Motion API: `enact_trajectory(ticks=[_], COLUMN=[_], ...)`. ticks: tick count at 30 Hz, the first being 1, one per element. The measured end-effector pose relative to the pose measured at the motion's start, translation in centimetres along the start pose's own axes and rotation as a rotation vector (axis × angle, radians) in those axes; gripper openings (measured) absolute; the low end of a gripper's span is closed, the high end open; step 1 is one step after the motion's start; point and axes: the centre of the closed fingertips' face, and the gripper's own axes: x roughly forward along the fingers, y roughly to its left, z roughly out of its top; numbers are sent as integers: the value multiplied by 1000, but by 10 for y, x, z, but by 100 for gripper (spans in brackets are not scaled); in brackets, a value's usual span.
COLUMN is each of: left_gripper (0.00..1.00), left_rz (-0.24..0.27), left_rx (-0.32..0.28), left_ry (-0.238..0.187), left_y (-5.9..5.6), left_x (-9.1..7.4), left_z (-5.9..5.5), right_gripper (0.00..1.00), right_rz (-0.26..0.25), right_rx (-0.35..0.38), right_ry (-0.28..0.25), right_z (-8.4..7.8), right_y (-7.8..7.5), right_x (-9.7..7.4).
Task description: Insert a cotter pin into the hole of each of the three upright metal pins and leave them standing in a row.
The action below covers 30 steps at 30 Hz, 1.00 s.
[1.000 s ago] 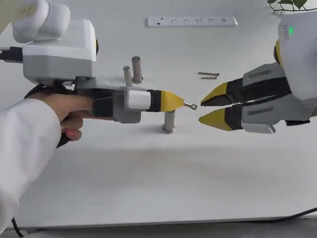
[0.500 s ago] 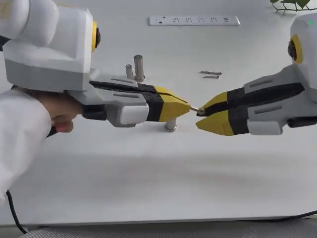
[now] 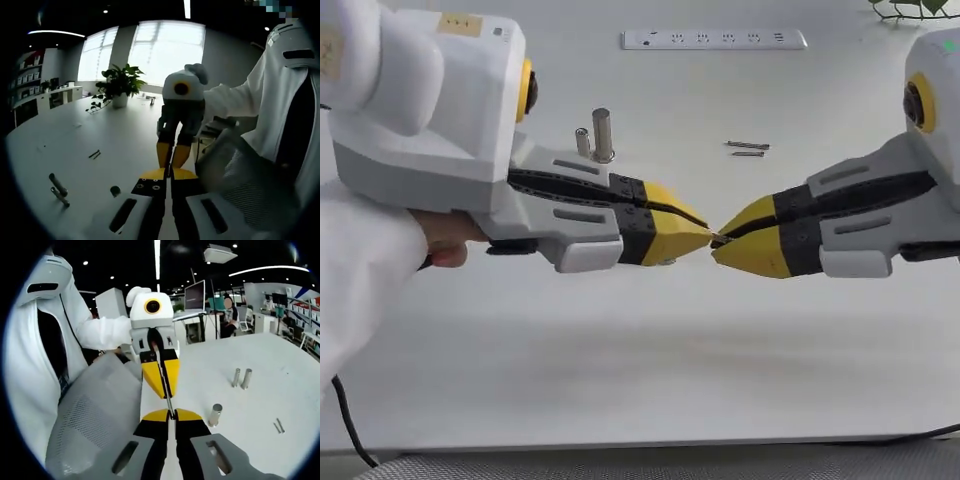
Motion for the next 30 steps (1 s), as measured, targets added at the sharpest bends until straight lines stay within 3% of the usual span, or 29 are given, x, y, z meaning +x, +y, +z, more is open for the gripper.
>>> enact_trajectory(ticks=[3, 9, 12, 20, 23, 27, 30], left_gripper=[0, 0, 0, 1, 2, 10, 15], left_rz=[-8, -10, 11, 41, 93, 110, 152], left_rx=[51, 89, 165, 158, 218, 185, 187], left_ry=[8, 11, 13, 7, 48, 36, 46], left_y=[-2, 2, -2, -4, 7, 12, 25], left_x=[0, 1, 6, 8, 8, 7, 3], left_z=[-1, -4, -5, -9, -15, -15, -20], right_gripper=[0, 0, 0, 0, 0, 0, 0], right_rz=[14, 19, 7, 6, -4, -40, -94], right_rx=[-19, -20, -38, -98, -104, -93, -87], right_ry=[12, 23, 31, 48, 52, 38, 40], right_z=[-1, -3, -3, -1, -1, -1, -4], right_y=[3, 4, 0, 1, -1, -11, -24], right_x=[0, 0, -1, 0, 1, -1, -5])
